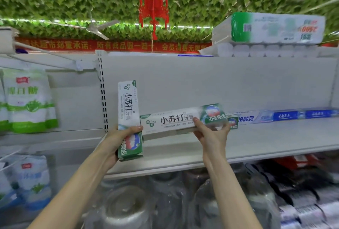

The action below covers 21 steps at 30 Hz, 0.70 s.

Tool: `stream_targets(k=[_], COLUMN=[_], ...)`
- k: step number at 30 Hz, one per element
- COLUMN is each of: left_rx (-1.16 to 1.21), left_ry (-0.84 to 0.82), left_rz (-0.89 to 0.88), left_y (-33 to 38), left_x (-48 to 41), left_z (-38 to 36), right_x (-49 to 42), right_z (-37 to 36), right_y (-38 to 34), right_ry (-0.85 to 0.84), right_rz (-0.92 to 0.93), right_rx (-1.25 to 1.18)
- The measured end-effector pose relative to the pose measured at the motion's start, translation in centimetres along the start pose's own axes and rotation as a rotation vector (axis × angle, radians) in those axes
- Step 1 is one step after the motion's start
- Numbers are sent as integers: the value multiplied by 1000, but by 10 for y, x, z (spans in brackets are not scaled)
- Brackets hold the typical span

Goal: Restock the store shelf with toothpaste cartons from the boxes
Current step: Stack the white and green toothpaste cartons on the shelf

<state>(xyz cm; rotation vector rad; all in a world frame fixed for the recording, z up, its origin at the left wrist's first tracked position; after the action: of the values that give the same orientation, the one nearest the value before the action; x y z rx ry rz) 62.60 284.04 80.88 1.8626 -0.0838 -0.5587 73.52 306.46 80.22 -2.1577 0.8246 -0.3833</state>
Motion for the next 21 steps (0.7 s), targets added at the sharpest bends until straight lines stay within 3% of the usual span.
stream_targets(k=[7,10,15,21], left_rx=[-115,-153,-137,-90], left_ry=[13,-1,56,277], left_rz=[-14,-2,3,-149], left_y=[-1,-3,-7,-9], left_x=[-15,-17,-26,-37], left_z=[21,33,51,64], right_x=[-22,-27,-32,-51], right_z=[31,33,24,19], right_y=[-9,-15,-19,-8], right_ry=[70,-25,-240,-252], right_rz=[23,1,72,141], right_rx=[377,564,1111,1324])
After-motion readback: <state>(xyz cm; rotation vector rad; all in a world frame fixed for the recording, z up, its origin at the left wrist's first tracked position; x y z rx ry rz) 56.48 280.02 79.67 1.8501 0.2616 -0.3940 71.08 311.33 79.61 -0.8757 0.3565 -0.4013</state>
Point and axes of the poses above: each hand's wrist, its own x-axis away from the middle knuckle, its own z-axis out of the back of the hand, y = z × x, the point moved 5 cm from there along -x, towards the middle knuckle, and after that the axes turned 15 degrees about -z, right-handed, at the moved point
